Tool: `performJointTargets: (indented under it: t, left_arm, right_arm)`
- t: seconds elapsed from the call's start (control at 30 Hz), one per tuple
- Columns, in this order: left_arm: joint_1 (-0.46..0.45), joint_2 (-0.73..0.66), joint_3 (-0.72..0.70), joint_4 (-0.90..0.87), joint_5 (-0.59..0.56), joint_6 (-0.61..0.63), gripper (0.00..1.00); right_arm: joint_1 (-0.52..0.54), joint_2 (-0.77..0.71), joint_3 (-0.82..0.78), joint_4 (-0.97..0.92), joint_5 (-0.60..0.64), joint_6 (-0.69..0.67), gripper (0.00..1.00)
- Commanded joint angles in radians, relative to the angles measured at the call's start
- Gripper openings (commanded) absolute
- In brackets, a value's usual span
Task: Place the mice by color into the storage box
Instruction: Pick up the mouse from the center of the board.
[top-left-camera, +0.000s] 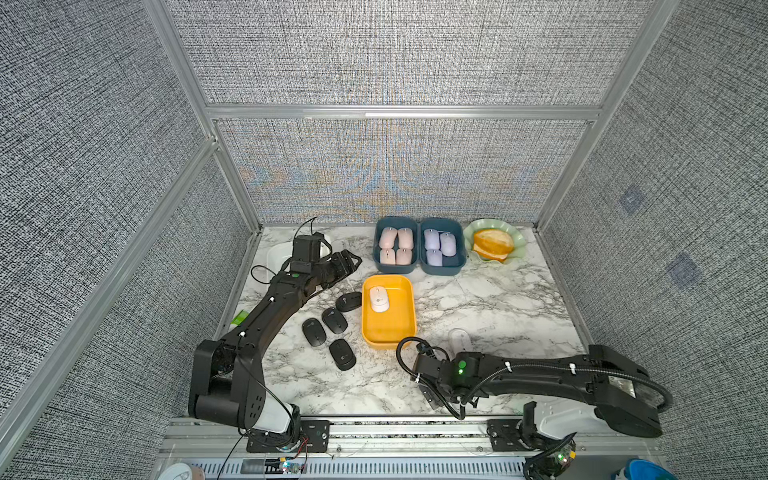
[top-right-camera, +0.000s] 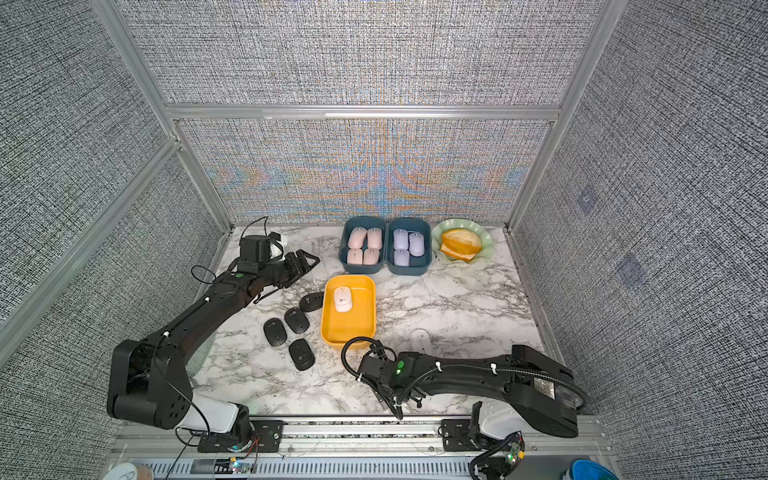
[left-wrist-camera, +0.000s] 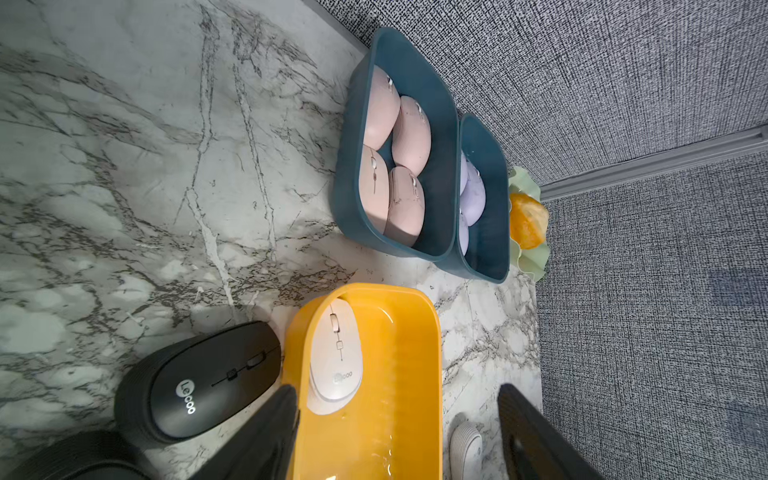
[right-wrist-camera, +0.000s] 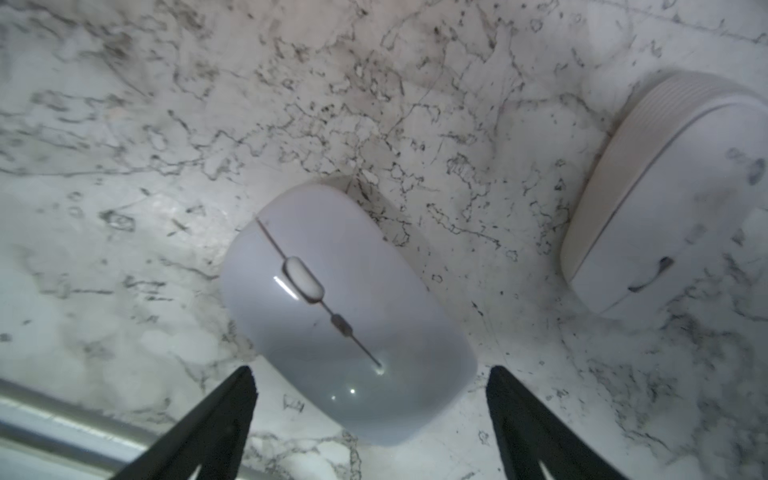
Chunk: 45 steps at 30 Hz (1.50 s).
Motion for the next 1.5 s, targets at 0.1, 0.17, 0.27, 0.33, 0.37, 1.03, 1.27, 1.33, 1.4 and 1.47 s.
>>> performJointTargets:
  t: [0.1, 0.17, 0.27, 0.33, 0.37, 1.03, 1.27, 1.33, 1.4, 1.47]
  left_arm:
    - [0.0, 0.003, 0.004, 0.002, 0.001, 0.009, 0.77]
    - [0.0, 0.003, 0.007, -0.003, -0.007, 0.013, 0.77]
    - [-0.003, 0.003, 0.009, -0.005, -0.006, 0.015, 0.77]
    - [-0.002, 0.004, 0.009, -0.006, -0.01, 0.016, 0.77]
    - [-0.003, 0.006, 0.01, -0.011, -0.011, 0.018, 0.77]
    - [-0.002, 0.008, 0.023, -0.024, -0.01, 0.025, 0.77]
    - [-0.002, -0.007, 0.023, -0.025, -0.014, 0.027, 0.77]
    - [-0.001, -0.011, 0.023, -0.026, -0.019, 0.029, 0.77]
    - [-0.002, -0.018, 0.023, -0.03, -0.031, 0.031, 0.77]
    - [-0.002, -0.024, 0.026, -0.034, -0.047, 0.037, 0.77]
  right_arm:
    - [-0.068, 0.038, 0.021, 0.062, 0.048, -0.011, 0.95]
    - [-0.113, 0.038, 0.012, 0.098, 0.009, -0.029, 0.95]
    - [-0.17, 0.028, -0.012, 0.155, -0.053, -0.045, 0.9]
    - [-0.19, 0.017, -0.027, 0.184, -0.106, -0.044, 0.83]
    - [-0.192, 0.011, -0.038, 0.198, -0.124, -0.04, 0.81]
    - [-0.194, 0.027, -0.03, 0.219, -0.138, 0.005, 0.64]
    - [-0.194, -0.015, -0.008, 0.174, -0.086, 0.017, 0.62]
    - [-0.196, -0.026, 0.0, 0.16, -0.065, 0.016, 0.61]
    - [-0.197, -0.037, 0.008, 0.15, -0.053, 0.015, 0.61]
    - [-0.201, -0.041, 0.014, 0.142, -0.046, 0.006, 0.6]
